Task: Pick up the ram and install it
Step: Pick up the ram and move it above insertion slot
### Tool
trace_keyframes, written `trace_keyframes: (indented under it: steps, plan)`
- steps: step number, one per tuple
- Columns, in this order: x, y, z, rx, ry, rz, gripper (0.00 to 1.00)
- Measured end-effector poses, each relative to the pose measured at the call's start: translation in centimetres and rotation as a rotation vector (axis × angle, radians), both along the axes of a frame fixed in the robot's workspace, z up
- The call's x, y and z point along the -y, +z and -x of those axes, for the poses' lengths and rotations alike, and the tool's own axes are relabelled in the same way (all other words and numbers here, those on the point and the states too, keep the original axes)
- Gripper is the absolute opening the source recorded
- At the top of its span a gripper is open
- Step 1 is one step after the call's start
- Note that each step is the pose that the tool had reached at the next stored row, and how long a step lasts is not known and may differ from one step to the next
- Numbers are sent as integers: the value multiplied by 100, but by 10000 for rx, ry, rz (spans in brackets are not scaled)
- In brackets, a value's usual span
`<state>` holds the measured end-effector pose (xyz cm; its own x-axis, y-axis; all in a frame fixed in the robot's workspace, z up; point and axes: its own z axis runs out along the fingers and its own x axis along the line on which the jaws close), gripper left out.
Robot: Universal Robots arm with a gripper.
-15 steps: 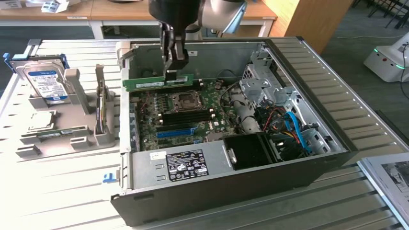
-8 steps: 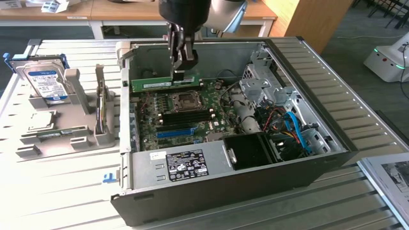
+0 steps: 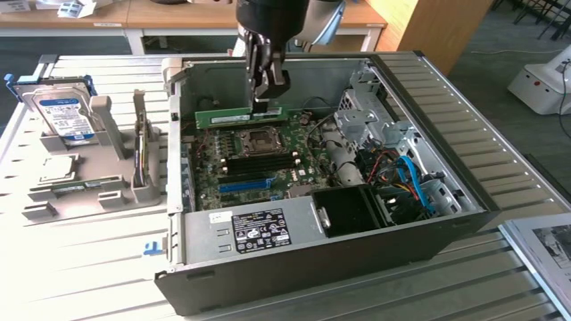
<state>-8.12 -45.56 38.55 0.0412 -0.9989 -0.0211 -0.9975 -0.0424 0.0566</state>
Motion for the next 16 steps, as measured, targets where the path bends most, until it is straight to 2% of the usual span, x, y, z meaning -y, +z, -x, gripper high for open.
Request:
trace_keyframes:
  steps: [16]
  plan:
    - [33, 0, -262, -12, 4, -2, 12]
